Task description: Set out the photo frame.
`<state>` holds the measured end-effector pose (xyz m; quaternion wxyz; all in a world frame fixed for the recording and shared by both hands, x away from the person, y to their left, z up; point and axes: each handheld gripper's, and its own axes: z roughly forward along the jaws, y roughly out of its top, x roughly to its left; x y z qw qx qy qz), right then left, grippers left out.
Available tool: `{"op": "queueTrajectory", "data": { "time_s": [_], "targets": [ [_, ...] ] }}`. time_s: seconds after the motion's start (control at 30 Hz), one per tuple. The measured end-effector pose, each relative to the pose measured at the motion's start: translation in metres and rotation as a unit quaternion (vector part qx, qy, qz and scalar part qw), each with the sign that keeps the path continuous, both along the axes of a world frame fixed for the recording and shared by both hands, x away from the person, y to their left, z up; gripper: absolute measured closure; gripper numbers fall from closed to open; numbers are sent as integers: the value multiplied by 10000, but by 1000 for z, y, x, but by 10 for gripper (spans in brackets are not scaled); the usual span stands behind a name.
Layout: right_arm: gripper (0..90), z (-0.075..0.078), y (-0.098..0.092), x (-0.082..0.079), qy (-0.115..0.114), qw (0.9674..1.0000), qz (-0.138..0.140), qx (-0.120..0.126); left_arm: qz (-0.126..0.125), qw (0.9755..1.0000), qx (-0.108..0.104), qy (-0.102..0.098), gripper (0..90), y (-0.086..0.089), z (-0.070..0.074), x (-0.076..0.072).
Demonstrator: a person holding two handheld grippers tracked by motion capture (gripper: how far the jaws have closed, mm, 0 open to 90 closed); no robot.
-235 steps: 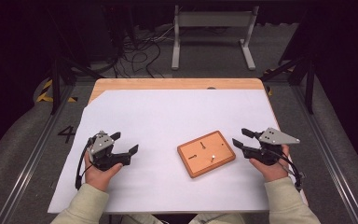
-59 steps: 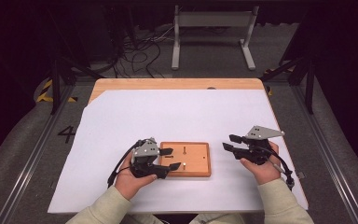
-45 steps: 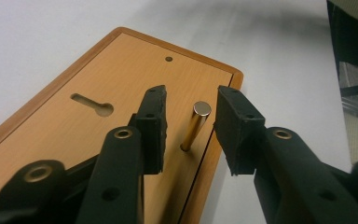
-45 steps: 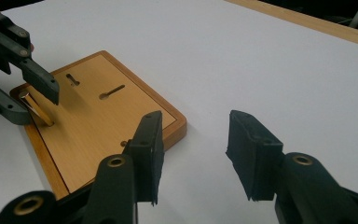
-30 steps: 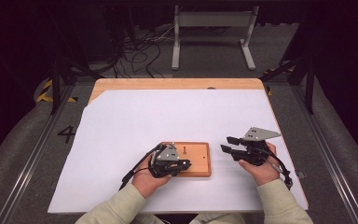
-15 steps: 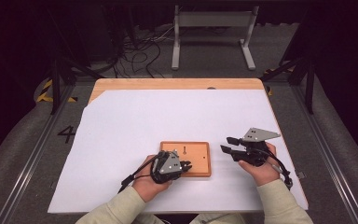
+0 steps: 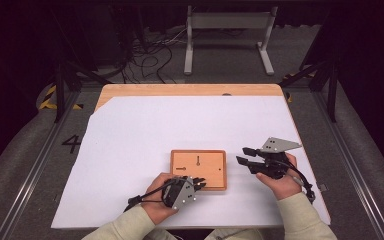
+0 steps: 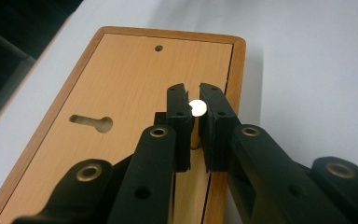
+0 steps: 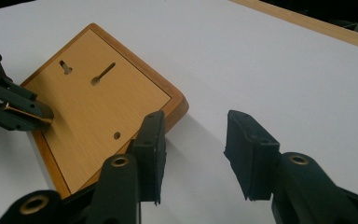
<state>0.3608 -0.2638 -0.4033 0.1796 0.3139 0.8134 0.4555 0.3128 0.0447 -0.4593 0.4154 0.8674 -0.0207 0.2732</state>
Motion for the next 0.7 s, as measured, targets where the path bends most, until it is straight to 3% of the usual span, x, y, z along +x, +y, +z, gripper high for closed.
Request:
{"op": "queueTrajectory", "data": {
  "time_s": [0.13,0.3,0.33,0.37,0.53,0.7],
  "targets": [
    [537,2,3,0,50,9999,66,119,-134,9995,109,-281,834,0,-1,-3],
    [447,0,7,4,356,9989,39,291,-153,9994,70,-313,834,1,-3,-5],
    [380,-2,12,10,778,9962,43,382,-154,9994,57,-315,834,1,-3,-5],
    [370,-2,14,12,919,9949,82,402,-156,9994,53,-292,834,1,-3,-4],
    [293,-7,27,22,1213,9913,153,495,-156,9996,24,-245,834,1,-3,-3],
    [243,-15,38,32,1565,9866,225,410,-192,9995,45,-249,835,2,-3,-3]
  ]
}}
